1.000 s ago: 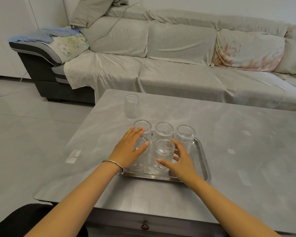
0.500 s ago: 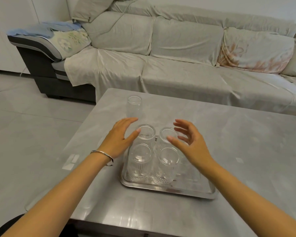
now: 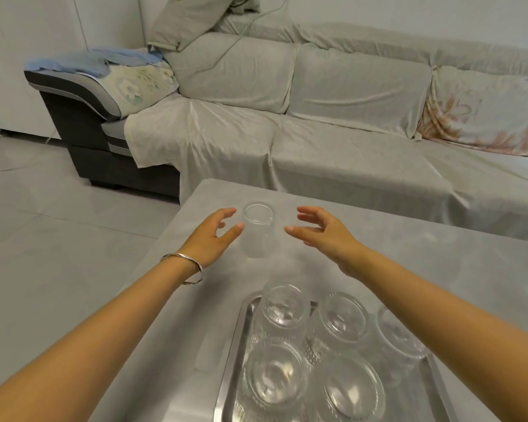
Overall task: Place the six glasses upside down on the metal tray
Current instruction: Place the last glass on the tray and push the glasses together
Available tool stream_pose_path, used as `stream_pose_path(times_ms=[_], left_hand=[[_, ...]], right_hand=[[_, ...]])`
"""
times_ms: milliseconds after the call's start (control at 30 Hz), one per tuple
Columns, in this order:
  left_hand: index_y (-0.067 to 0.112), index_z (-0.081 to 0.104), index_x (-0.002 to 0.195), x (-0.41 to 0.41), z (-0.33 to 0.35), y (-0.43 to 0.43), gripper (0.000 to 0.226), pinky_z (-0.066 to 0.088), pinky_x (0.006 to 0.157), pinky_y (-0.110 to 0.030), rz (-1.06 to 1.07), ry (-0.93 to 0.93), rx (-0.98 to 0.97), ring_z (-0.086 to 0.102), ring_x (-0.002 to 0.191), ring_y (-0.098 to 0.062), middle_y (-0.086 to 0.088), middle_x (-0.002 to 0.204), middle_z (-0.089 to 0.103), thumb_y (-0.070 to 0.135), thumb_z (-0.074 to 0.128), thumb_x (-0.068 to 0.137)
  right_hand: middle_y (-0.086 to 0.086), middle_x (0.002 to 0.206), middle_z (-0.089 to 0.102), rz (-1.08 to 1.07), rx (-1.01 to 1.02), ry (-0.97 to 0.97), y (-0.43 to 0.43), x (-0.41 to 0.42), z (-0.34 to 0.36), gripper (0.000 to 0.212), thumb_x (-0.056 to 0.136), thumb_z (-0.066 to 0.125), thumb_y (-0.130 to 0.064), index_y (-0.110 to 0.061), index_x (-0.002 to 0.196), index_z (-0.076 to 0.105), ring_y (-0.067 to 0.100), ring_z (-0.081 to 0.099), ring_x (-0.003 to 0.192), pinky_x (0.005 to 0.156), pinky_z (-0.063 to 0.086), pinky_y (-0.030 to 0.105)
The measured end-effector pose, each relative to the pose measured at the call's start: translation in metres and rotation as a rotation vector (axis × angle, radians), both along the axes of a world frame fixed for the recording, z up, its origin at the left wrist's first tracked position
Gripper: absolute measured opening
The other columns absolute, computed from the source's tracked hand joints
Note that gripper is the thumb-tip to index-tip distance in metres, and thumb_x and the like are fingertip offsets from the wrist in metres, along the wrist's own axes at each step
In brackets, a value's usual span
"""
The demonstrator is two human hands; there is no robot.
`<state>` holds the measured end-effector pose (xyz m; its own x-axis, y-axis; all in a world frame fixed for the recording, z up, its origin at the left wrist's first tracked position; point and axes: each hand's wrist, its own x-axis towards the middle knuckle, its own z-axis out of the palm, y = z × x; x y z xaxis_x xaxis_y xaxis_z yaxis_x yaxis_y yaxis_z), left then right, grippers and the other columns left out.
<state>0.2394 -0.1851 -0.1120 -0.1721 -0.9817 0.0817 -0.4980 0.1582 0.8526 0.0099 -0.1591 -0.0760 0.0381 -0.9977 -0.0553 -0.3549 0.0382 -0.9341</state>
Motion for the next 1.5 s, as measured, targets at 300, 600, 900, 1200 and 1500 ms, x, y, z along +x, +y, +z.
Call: stream_pose_path(times_ms=[300,600,900,1200,1500], left_hand=[[0.030,0.042,0.134,-0.014,-0.033,-0.049,0.058,0.039,0.102,-0.032,-0.153,0.178,0.103,0.046,0.127,-0.020,0.003,0.140,0.047,0.055,0.047,0.082],[0.036,0.047,0.123,-0.021,-0.035,-0.044,0.053,0.046,0.082,-0.020,-0.121,0.359,0.092,0.051,0.118,-0.018,0.003,0.132,0.052,0.056,0.050,0.074],[0.039,0.049,0.112,-0.024,0.057,0.006,0.052,0.049,0.067,-0.016,-0.117,0.460,-0.050,0.057,0.106,-0.010,0.010,0.118,0.055,0.061,0.053,0.065],[0.033,0.043,0.118,-0.052,0.132,0.101,0.069,0.052,0.082,-0.033,-0.145,0.421,-0.122,0.057,0.110,-0.021,0.000,0.124,0.054,0.062,0.060,0.057],[0.029,0.045,0.119,-0.098,0.134,0.176,0.075,0.051,0.086,-0.034,-0.219,0.375,-0.057,0.054,0.111,-0.015,0.007,0.126,0.052,0.066,0.061,0.055]], right_hand=[[-0.003,0.131,0.057,0.139,0.070,0.029,-0.058,0.018,-0.033,0.064,0.075,0.076,-0.031,-0.020,0.133,0.051,0.005,0.062,0.101,0.087,0.051,0.022],[-0.020,0.101,0.065,0.137,-0.037,0.023,-0.057,0.030,-0.031,0.040,0.071,0.079,-0.031,-0.037,0.107,0.062,-0.004,0.065,0.086,0.060,0.047,0.004],[-0.015,0.123,0.062,0.153,-0.177,-0.029,-0.002,0.029,0.054,0.069,0.060,0.078,-0.050,-0.040,0.124,0.056,0.001,0.063,0.104,0.074,0.053,0.012],[-0.014,0.126,0.061,0.158,-0.344,0.046,0.097,0.008,0.120,0.075,0.062,0.081,-0.041,-0.038,0.129,0.048,0.006,0.058,0.115,0.095,0.051,0.030],[-0.018,0.122,0.062,0.045,-0.373,0.097,0.189,-0.038,0.124,0.069,0.061,0.082,-0.046,-0.044,0.122,0.051,0.004,0.059,0.112,0.085,0.054,0.022]])
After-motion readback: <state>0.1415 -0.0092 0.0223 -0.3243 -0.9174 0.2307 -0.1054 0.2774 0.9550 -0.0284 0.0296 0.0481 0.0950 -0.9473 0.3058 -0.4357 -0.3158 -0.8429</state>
